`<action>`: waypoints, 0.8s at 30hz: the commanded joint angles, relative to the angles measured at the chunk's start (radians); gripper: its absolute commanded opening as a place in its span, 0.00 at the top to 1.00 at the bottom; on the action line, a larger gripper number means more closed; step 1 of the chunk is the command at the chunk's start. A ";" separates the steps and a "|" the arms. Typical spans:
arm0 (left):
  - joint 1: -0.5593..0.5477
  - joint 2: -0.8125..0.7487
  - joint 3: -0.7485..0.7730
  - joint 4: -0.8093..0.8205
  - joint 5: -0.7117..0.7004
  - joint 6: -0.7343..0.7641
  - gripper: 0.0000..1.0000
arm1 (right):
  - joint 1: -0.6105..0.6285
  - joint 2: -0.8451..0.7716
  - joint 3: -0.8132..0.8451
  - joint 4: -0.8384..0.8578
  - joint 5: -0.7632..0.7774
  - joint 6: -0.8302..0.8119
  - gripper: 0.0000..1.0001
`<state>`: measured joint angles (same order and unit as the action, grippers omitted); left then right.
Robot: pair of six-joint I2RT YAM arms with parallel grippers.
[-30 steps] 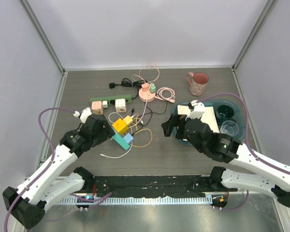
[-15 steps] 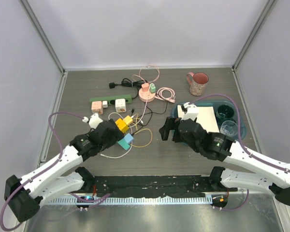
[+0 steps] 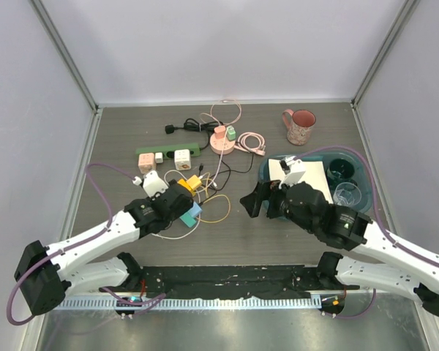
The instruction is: Pull the plug off the socket
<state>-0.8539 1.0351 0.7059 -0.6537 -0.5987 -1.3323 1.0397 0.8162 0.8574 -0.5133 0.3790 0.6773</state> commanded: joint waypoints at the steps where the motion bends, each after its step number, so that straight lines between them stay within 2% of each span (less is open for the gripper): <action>1: -0.007 0.017 0.017 0.035 -0.072 -0.036 0.29 | 0.002 -0.063 -0.021 0.114 -0.068 -0.062 0.06; 3: -0.010 0.025 0.018 0.023 -0.075 -0.044 0.25 | 0.000 -0.066 -0.014 0.111 -0.063 -0.070 0.06; 11: -0.017 0.055 0.012 0.005 -0.096 -0.057 0.20 | 0.000 -0.055 -0.020 0.113 -0.066 -0.056 0.07; 14: -0.020 0.071 0.035 -0.050 -0.110 -0.068 0.19 | 0.002 -0.049 -0.020 0.111 -0.063 -0.051 0.07; 20: -0.027 0.085 0.032 -0.067 -0.118 -0.087 0.21 | 0.000 -0.028 -0.014 0.116 -0.068 -0.048 0.07; 24: -0.025 0.062 -0.038 0.064 -0.145 -0.070 0.26 | 0.002 -0.017 -0.018 0.131 -0.069 -0.039 0.08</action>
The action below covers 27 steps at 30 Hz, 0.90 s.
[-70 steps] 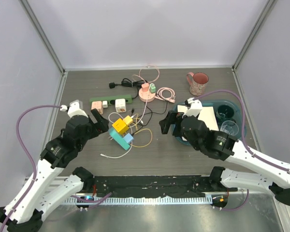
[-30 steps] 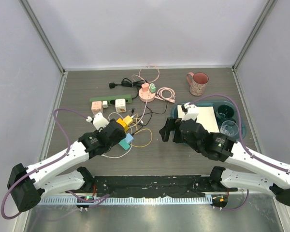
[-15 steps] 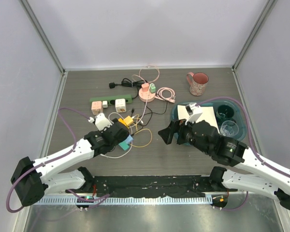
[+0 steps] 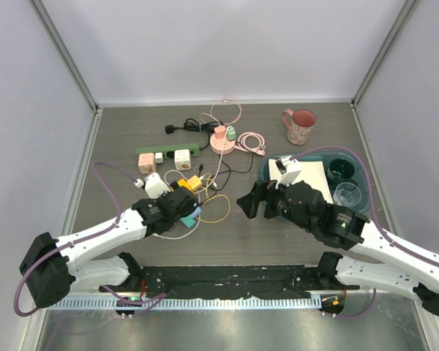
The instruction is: Pull the plug off the socket
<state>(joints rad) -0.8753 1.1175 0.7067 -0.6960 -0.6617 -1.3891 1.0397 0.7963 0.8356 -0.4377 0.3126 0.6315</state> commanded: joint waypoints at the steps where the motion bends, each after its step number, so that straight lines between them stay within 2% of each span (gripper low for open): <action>1: -0.005 -0.030 -0.052 0.136 -0.085 0.001 0.28 | 0.002 0.004 0.000 0.059 -0.001 0.011 0.08; 7: -0.005 -0.110 -0.101 0.224 -0.107 0.085 0.40 | 0.002 0.024 -0.047 0.132 -0.030 0.094 0.08; 9: -0.005 -0.126 -0.119 0.225 -0.122 0.099 0.40 | 0.002 0.044 -0.076 0.196 -0.067 0.112 0.08; 14: -0.005 -0.166 -0.176 0.266 -0.130 0.125 0.30 | 0.002 0.118 -0.084 0.266 -0.113 0.152 0.08; 17: -0.004 -0.159 -0.188 0.293 -0.116 0.136 0.31 | 0.002 0.139 -0.067 0.258 -0.113 0.157 0.09; 22: -0.005 -0.130 -0.179 0.236 -0.139 0.088 0.34 | 0.000 0.136 -0.066 0.277 -0.101 0.175 0.09; 23: -0.004 -0.128 -0.184 0.240 -0.141 0.091 0.36 | 0.002 0.138 -0.070 0.284 -0.099 0.177 0.10; 25: -0.004 -0.131 -0.185 0.253 -0.136 0.110 0.46 | 0.000 0.146 -0.075 0.289 -0.099 0.180 0.09; 26: -0.004 -0.143 -0.188 0.260 -0.133 0.123 0.52 | 0.000 0.150 -0.084 0.297 -0.101 0.188 0.10; 27: -0.005 -0.150 -0.190 0.266 -0.133 0.133 0.65 | 0.002 0.153 -0.089 0.300 -0.104 0.194 0.10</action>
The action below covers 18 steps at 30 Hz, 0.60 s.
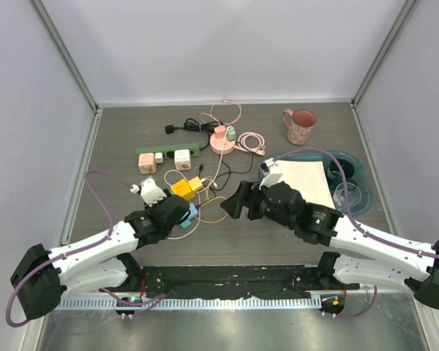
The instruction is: Pull the plug off the socket
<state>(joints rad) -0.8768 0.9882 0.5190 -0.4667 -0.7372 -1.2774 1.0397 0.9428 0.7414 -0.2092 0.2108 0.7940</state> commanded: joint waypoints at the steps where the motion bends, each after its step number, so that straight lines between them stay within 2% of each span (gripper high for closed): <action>1: -0.004 -0.029 -0.004 0.037 -0.059 0.036 0.71 | 0.002 0.008 0.000 0.079 -0.010 0.036 0.10; 2: -0.002 -0.051 -0.008 0.037 -0.059 0.045 0.76 | 0.000 0.008 -0.014 0.100 -0.022 0.051 0.10; 3: -0.002 -0.065 -0.010 0.040 -0.053 0.056 0.86 | 0.002 0.008 -0.023 0.114 -0.025 0.056 0.10; 5: -0.002 -0.094 -0.017 0.051 -0.038 0.090 1.00 | 0.002 0.014 -0.043 0.167 -0.036 0.060 0.10; 10: -0.002 -0.218 -0.043 0.069 0.024 0.138 1.00 | 0.002 0.103 -0.070 0.304 -0.088 0.088 0.10; 14: -0.004 -0.341 -0.077 0.089 0.071 0.191 1.00 | 0.006 0.271 -0.062 0.439 -0.166 0.163 0.09; 18: -0.002 -0.471 -0.097 0.088 0.091 0.231 1.00 | 0.043 0.425 0.001 0.467 -0.153 0.211 0.09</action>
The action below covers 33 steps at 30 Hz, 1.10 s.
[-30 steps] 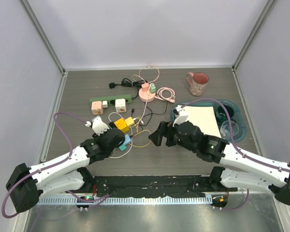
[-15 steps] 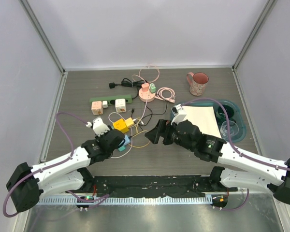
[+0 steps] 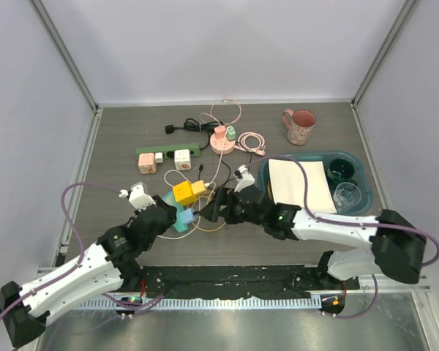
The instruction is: Pull the plug off the socket
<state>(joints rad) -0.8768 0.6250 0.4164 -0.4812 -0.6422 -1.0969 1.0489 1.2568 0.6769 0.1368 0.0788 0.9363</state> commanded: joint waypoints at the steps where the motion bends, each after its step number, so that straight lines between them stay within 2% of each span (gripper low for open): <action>1: -0.002 -0.134 -0.001 0.118 -0.001 0.060 1.00 | 0.040 0.142 0.090 0.109 -0.013 0.067 0.09; 4: -0.004 -0.211 -0.028 0.142 0.022 0.089 1.00 | 0.057 0.246 0.162 0.102 -0.030 0.070 0.13; 7: -0.004 -0.258 -0.059 0.154 0.035 0.104 1.00 | 0.068 0.306 0.177 0.168 -0.051 0.085 0.16; 21: -0.002 -0.366 -0.060 0.099 0.079 0.101 1.00 | 0.076 0.388 0.214 0.237 -0.043 0.075 0.30; 25: -0.002 -0.406 -0.065 0.081 0.084 0.104 1.00 | 0.076 0.382 0.205 0.267 -0.051 0.065 0.44; 30: -0.002 -0.432 -0.077 0.073 0.095 0.104 1.00 | 0.077 0.383 0.199 0.284 -0.065 0.065 0.55; 31: -0.002 -0.435 -0.082 0.076 0.098 0.107 1.00 | 0.077 0.388 0.199 0.288 -0.065 0.064 0.65; 33: -0.002 -0.432 -0.085 0.079 0.093 0.112 1.00 | 0.077 0.389 0.199 0.297 -0.063 0.062 0.76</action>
<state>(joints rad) -0.8768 0.2108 0.3222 -0.5095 -0.5591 -0.9855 1.1202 1.6455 0.8619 0.3523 0.0204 1.0008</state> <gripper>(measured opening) 0.370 0.365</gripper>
